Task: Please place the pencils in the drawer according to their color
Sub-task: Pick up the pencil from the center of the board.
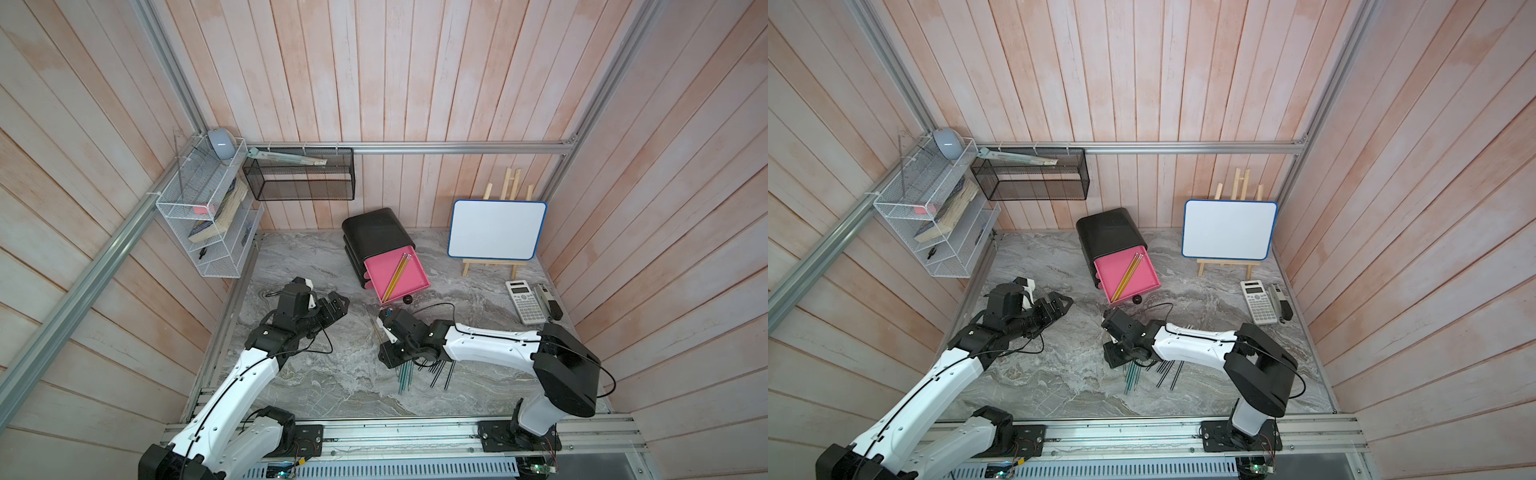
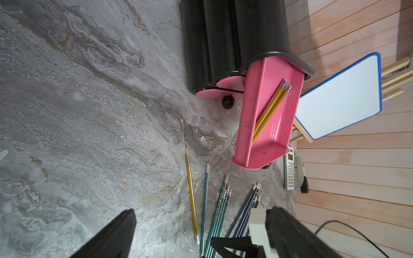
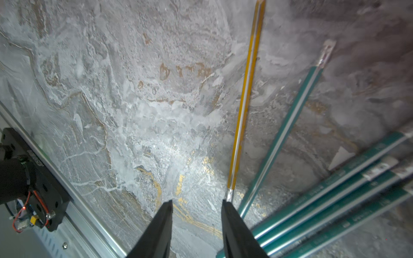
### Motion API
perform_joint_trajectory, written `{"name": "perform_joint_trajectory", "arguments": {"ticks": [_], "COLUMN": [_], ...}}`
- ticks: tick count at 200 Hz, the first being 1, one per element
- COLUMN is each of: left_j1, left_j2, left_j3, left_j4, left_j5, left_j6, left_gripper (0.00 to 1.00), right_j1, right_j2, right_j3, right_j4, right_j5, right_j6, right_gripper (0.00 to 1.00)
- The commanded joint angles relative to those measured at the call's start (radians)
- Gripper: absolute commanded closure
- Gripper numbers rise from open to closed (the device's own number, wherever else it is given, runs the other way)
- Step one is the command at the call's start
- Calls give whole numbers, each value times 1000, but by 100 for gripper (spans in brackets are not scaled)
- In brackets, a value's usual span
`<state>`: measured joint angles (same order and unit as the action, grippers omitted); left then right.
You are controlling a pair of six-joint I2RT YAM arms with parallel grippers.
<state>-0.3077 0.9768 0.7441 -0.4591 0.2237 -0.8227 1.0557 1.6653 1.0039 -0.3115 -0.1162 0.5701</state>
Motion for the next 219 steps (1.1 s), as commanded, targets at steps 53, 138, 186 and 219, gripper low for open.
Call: {"name": "perform_joint_trajectory", "arguments": {"ticks": [53,138,186,219], "left_j1": [4,4,5,5], "left_j2": [-21,-28,-25,-23], "left_j3": [-26,-34,-37,-40], "left_j4": [0,2,11,17], "left_j5": [3,6,8,10], "left_j6": [13,13,10,10], "left_gripper": [0,0,1,1], "right_j1": [8,7,3,4], "right_j2": [66,112,140,166], "right_j3": [-11,-2,14,43], "right_j4": [-44,-65,-83,-130], "right_j5": [-37,4,14,32], "right_j6": [-35,-56,-55,-53], "right_gripper": [60,60,61,64]}}
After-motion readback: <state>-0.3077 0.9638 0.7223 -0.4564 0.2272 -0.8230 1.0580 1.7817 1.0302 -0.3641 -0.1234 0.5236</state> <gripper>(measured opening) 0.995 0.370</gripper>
